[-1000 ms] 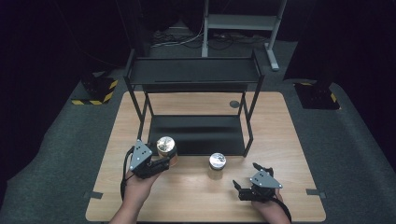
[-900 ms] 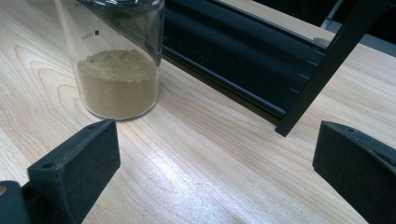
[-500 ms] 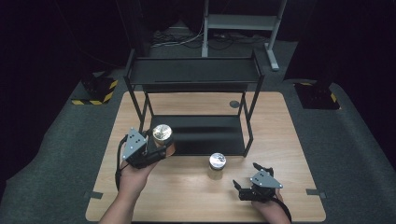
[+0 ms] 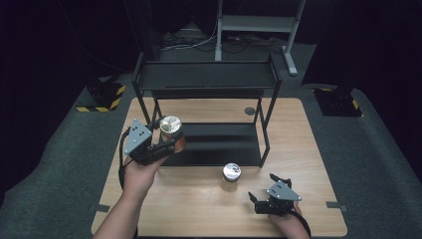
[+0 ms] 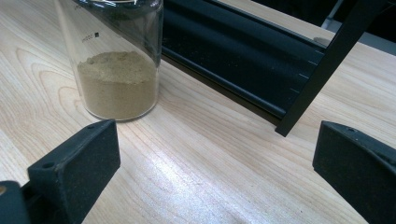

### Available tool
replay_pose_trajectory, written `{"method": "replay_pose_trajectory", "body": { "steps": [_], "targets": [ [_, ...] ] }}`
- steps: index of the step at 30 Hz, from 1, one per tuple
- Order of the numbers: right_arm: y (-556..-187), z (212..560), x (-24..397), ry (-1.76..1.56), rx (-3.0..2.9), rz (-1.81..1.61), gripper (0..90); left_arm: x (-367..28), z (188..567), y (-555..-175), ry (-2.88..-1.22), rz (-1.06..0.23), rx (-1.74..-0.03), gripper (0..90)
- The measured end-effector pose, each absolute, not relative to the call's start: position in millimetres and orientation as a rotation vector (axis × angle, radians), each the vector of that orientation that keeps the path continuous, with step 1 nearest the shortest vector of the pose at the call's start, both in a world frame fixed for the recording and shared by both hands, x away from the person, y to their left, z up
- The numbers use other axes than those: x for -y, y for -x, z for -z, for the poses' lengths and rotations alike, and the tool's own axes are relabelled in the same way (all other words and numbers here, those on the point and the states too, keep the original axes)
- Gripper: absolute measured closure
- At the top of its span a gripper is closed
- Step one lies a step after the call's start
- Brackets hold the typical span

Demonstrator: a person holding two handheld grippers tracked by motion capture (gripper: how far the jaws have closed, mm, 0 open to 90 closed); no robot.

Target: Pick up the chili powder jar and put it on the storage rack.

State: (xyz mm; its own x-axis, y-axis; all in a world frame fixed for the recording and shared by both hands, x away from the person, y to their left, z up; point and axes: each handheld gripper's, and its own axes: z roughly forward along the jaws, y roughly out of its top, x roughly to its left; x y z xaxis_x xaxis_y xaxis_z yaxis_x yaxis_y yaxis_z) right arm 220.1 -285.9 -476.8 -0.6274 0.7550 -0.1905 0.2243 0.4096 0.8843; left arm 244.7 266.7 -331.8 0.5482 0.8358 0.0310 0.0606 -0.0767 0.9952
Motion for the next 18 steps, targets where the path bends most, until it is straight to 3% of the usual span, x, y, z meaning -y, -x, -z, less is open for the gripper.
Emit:
{"method": "replay_pose_trajectory", "body": {
  "steps": [18],
  "targets": [
    [-220.2,477.1,286.7,-0.827,-2.085,-1.187,0.0,-258.9,293.3,-263.7,-1.486,-0.801,-0.764,33.6]
  ]
}}
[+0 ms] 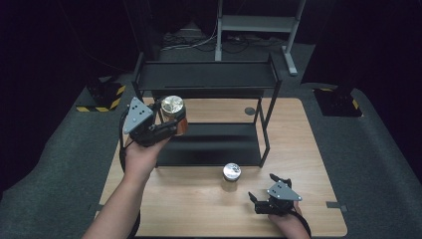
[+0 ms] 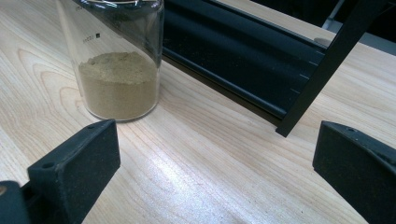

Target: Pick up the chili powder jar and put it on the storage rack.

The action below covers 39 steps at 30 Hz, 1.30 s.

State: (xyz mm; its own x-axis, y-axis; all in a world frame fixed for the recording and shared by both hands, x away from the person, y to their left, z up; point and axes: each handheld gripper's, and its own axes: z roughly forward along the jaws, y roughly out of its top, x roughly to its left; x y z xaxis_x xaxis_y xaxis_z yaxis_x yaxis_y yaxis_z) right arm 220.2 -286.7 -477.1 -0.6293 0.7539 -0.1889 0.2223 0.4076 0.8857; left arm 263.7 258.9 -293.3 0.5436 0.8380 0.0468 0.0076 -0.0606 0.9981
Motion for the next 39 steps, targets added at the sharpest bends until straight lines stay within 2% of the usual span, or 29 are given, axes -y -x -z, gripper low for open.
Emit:
{"method": "replay_pose_trajectory", "body": {
  "steps": [29,39],
  "targets": [
    [-220.2,477.5,288.1,-0.835,-2.081,-1.197,0.0,-249.0,233.4,-285.7,-1.413,-0.871,-0.731,33.6],
    [-220.1,477.8,288.4,-0.838,-2.078,-1.202,0.0,-242.3,227.0,-304.1,-1.408,-0.878,-0.744,33.7]
  ]
}}
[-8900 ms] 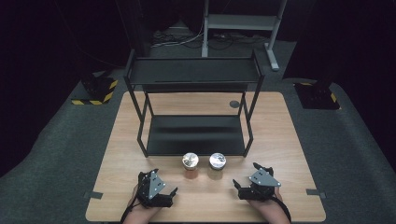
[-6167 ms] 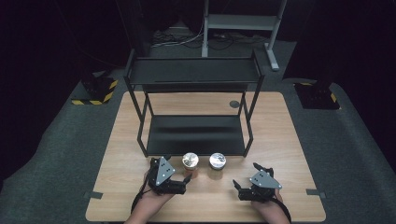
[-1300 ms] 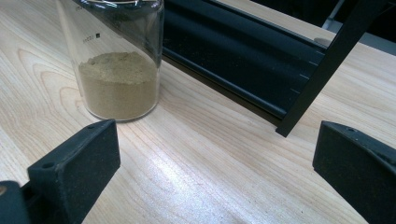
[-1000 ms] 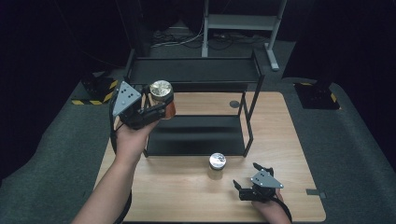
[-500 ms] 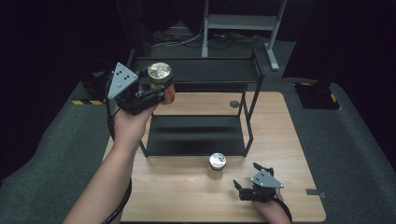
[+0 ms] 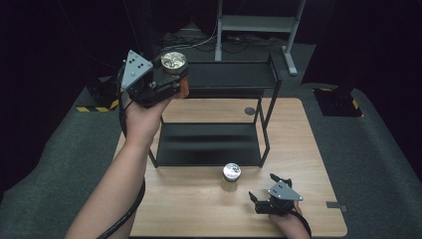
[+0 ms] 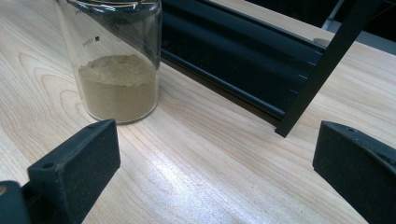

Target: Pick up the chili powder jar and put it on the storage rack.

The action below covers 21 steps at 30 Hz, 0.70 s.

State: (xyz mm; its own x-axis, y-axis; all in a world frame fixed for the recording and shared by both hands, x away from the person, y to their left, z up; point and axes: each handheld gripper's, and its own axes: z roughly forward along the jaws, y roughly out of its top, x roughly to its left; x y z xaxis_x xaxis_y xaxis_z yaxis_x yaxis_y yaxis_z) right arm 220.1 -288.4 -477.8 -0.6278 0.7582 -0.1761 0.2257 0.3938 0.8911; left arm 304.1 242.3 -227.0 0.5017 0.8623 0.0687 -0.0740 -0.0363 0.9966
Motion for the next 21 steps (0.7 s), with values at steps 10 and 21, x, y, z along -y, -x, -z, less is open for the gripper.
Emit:
{"method": "replay_pose_trajectory", "body": {
  "steps": [10,21],
  "targets": [
    [-220.0,478.1,289.3,-0.839,-2.076,-1.208,0.0,-234.6,224.3,-323.8,-1.399,-0.891,-0.763,33.6],
    [-220.2,478.6,290.7,-0.841,-2.075,-1.217,0.0,-221.9,222.6,-342.2,-1.4,-0.908,-0.781,33.6]
  ]
}}
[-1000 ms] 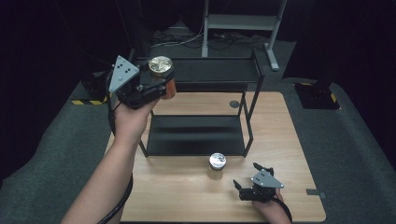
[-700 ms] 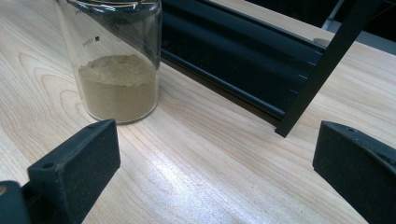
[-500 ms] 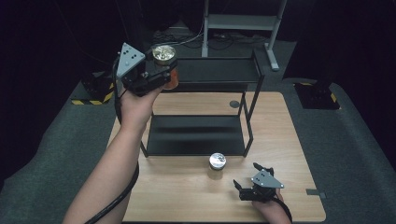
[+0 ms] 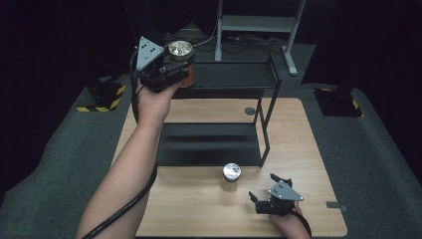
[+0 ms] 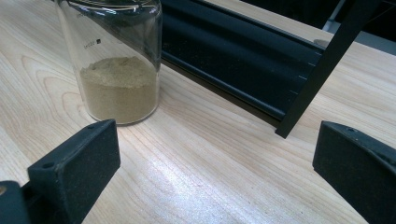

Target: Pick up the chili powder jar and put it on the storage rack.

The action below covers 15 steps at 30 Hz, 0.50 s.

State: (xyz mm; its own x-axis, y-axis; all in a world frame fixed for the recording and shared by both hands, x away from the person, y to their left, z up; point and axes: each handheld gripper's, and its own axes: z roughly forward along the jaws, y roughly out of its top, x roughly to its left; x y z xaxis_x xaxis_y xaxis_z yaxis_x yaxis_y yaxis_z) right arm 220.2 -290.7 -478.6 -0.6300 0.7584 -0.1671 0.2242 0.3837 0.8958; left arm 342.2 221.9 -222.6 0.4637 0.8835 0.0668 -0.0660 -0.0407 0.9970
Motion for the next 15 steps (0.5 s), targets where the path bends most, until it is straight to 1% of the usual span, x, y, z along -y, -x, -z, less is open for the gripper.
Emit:
{"method": "replay_pose_trajectory", "body": {
  "steps": [15],
  "targets": [
    [-220.5,478.8,291.9,-0.842,-2.075,-1.225,0.0,-214.9,228.8,-357.9,-1.401,-0.909,-0.824,33.6]
  ]
}}
